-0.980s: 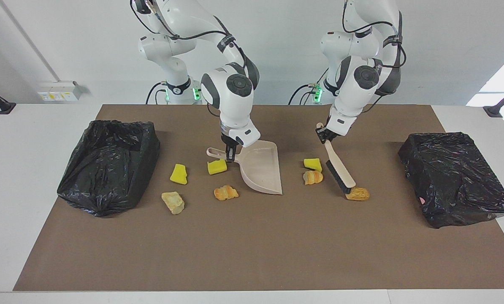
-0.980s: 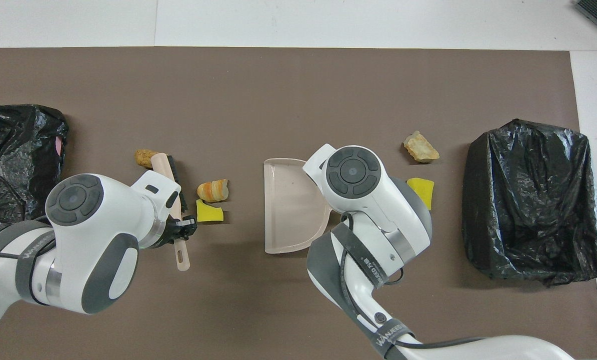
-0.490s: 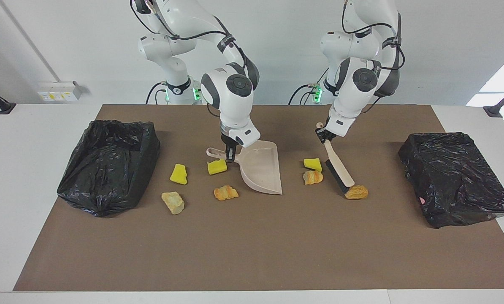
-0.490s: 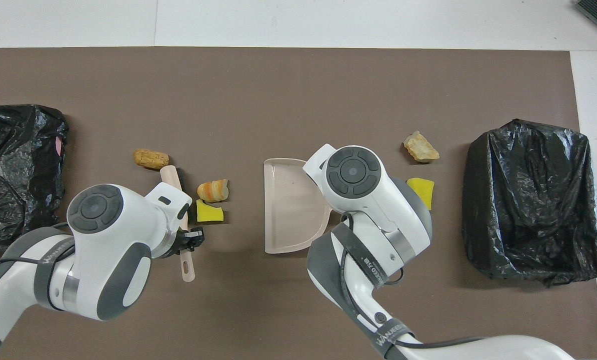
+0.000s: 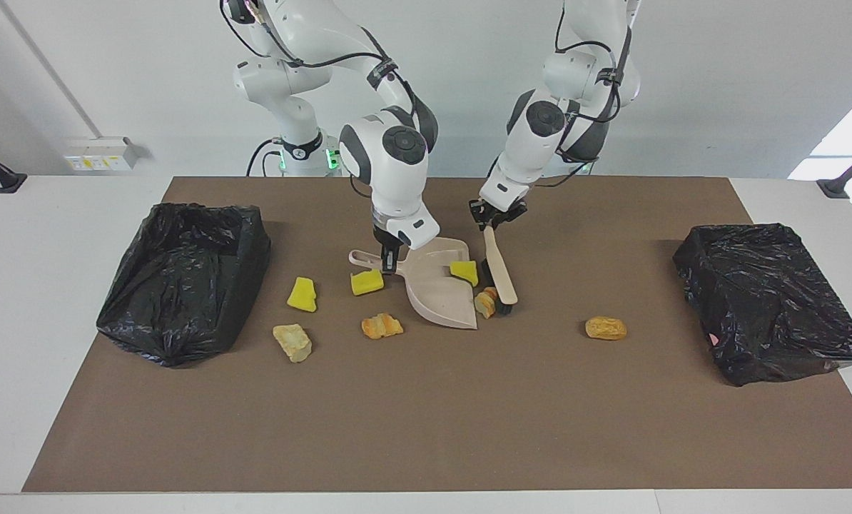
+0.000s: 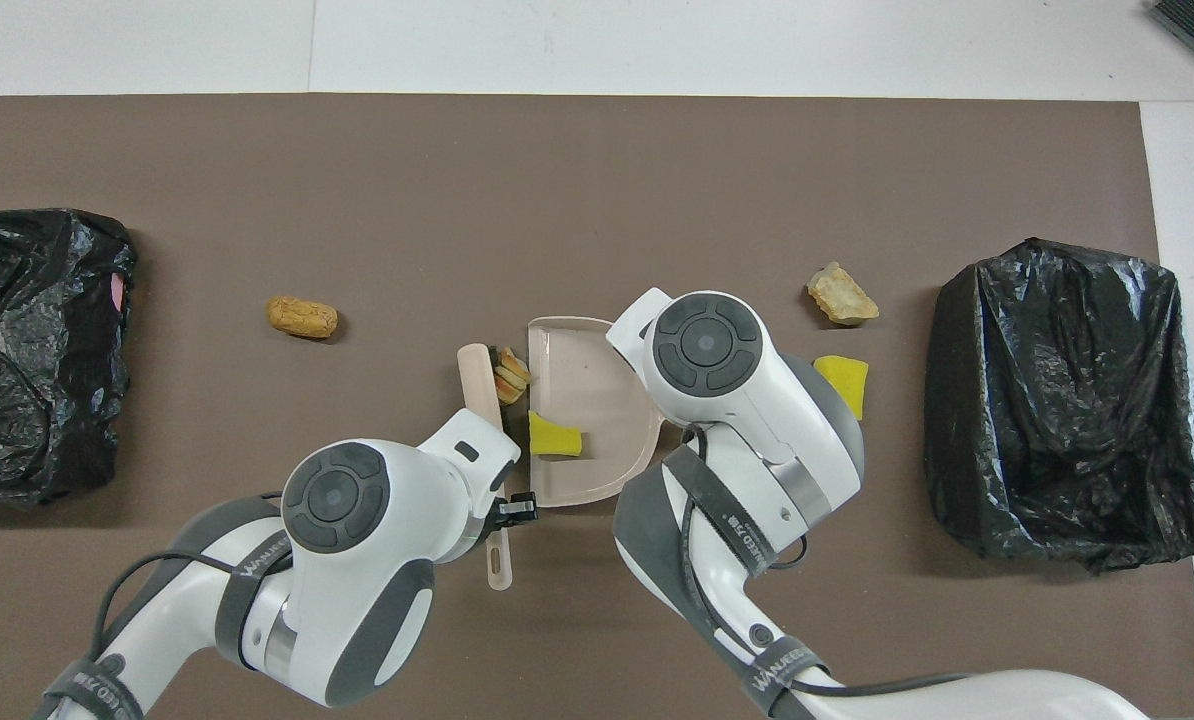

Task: Sweep and dump trash in bin
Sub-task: 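Sweep crusts and sponges into the dustpan with the left gripper's brush, then draw the brush back toward the far crust with the left gripper, then sweep the far crust into the dustpan with the left gripper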

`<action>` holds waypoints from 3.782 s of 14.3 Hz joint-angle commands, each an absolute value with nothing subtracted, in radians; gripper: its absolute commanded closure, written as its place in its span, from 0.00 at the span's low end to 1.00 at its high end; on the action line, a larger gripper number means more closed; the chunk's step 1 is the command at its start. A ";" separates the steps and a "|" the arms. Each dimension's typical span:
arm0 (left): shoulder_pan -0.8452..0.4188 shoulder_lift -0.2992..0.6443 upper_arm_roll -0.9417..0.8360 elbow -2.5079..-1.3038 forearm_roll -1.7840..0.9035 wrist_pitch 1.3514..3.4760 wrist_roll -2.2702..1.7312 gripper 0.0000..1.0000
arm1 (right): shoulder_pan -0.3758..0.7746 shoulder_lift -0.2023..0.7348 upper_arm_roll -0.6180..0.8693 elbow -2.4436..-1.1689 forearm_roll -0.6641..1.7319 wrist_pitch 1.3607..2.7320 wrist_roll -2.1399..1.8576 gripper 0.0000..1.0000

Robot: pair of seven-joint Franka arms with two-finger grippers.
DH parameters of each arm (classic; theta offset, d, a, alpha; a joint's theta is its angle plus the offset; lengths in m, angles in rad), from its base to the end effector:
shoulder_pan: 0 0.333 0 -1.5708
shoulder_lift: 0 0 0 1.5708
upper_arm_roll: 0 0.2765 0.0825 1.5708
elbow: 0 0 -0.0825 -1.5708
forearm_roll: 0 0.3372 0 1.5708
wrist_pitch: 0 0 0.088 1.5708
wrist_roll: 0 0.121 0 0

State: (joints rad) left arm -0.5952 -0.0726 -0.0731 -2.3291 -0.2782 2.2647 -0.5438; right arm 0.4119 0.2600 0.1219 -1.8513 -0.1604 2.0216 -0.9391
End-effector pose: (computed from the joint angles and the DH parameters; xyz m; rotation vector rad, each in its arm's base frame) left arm 0.3590 -0.2962 0.3458 2.9594 0.0790 -0.1666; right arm 0.4889 0.2726 0.3493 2.1807 2.1283 -0.1632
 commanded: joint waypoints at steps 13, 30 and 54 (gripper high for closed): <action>-0.379 -0.057 -0.046 -2.106 -0.057 1.968 -0.546 1.00 | 0.393 0.259 0.130 -1.871 -0.183 2.060 -0.957 1.00; -0.104 0.028 -0.054 -2.223 0.068 2.126 -0.003 1.00 | 0.394 0.259 0.130 -1.875 -0.183 2.066 -0.954 1.00; -0.589 -0.058 -0.044 -2.221 -0.149 2.017 -0.501 1.00 | 0.321 0.268 0.133 -1.902 -0.154 2.157 -1.067 1.00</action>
